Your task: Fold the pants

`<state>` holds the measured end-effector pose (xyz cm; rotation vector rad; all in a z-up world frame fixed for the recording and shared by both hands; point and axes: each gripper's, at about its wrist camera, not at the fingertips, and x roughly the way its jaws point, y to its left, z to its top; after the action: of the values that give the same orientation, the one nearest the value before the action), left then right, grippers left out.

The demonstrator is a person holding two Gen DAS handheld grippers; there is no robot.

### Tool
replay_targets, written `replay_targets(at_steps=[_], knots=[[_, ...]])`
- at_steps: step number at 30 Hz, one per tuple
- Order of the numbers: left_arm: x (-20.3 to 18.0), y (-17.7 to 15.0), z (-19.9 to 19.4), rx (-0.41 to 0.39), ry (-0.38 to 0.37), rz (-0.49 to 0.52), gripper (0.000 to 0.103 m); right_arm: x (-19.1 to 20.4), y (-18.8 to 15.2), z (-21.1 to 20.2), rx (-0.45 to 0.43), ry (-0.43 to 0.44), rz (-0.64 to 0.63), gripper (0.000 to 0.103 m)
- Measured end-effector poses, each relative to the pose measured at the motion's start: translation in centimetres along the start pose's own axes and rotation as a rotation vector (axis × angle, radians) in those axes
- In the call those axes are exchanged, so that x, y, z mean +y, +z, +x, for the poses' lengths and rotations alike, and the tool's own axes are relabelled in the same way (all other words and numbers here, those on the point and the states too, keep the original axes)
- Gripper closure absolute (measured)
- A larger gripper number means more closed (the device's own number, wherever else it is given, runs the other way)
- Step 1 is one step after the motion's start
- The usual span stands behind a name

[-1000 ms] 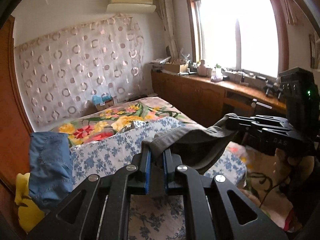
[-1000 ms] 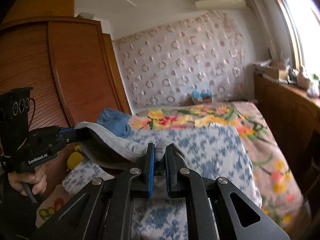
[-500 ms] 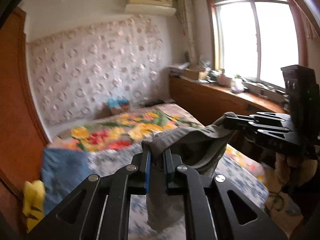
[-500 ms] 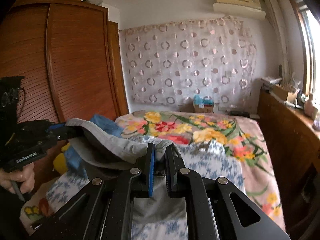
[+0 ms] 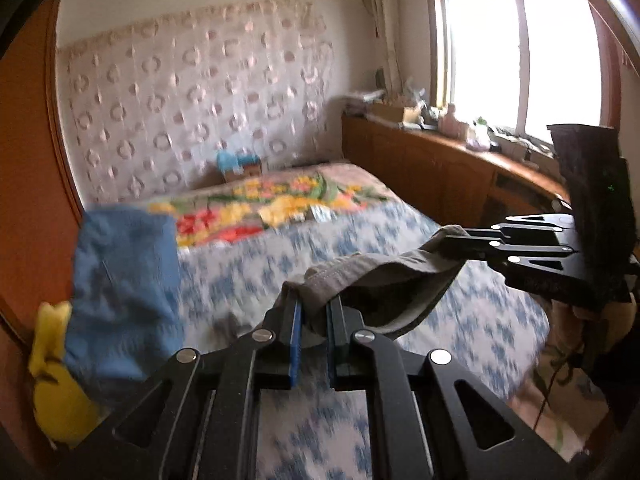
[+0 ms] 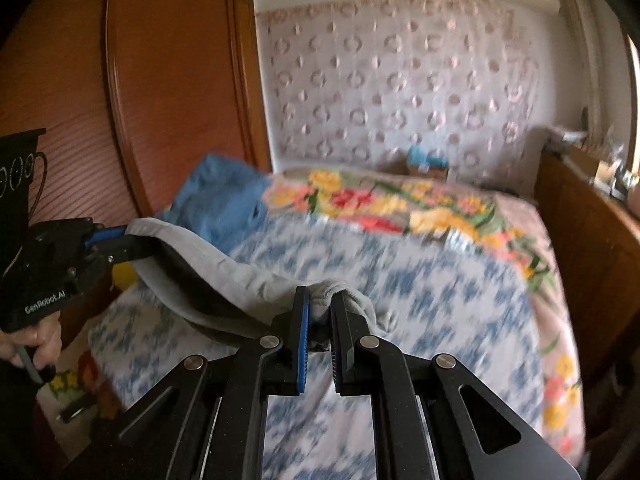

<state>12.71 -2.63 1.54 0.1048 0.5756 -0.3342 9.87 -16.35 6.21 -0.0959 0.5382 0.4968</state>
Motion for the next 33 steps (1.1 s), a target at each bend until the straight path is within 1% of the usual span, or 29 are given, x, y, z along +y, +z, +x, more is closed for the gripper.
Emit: replay_targets(at_steps=[2, 5, 7, 11, 12, 13, 16, 18, 22, 27, 33], knots=[[-0.6, -1.7, -0.1, 0.02, -0.009, 0.01, 0.092, 0.2, -1.6, 0.3, 0.035, 0.022, 0.027, 0.094], [-1.5, -4.3, -0.6, 0.039, -0.024, 0.001, 0.092, 0.5, -3.4, 0.1, 0.041, 0.009, 0.022, 0.094], [-1.7, -5.2, -1.1, 0.042, -0.025, -0.013, 0.092, 0.8, -4.1, 0.2, 0.053, 0.017, 0.028, 0.094], [-2.7, -7.1, -2.0, 0.034, -0.021, -0.04, 0.092, 2.0, -5.5, -0.9, 0.047, -0.003, -0.002, 0.094], [-2.8, -7.5, -2.1, 0.034, -0.024, -0.046, 0.092, 2.1, -5.9, -0.9, 0.049, -0.014, -0.011, 0.094], [-2.8, -7.8, -2.3, 0.035, -0.023, -0.054, 0.092, 1.9, -6.4, -1.8, 0.047, -0.02, -0.014, 0.094], [-2.9, -8.9, -2.7, 0.033, -0.014, -0.061, 0.092, 2.0, -7.5, -3.1, 0.04, 0.014, 0.017, 0.094], [-3.0, -9.6, -2.8, 0.045, -0.027, -0.073, 0.092, 2.0, -8.1, -3.2, 0.039, 0.022, 0.03, 0.094], [-3.4, -10.9, -2.4, 0.079, -0.023, -0.069, 0.092, 1.1, -9.4, -2.8, 0.051, 0.048, 0.083, 0.094], [-4.0, -12.4, -2.2, 0.115, -0.022, -0.07, 0.092, 1.4, -10.8, -2.6, 0.078, 0.055, 0.104, 0.094], [-4.5, -13.2, -2.4, 0.117, -0.029, -0.074, 0.092, 2.0, -11.4, -3.1, 0.078, 0.053, 0.107, 0.094]])
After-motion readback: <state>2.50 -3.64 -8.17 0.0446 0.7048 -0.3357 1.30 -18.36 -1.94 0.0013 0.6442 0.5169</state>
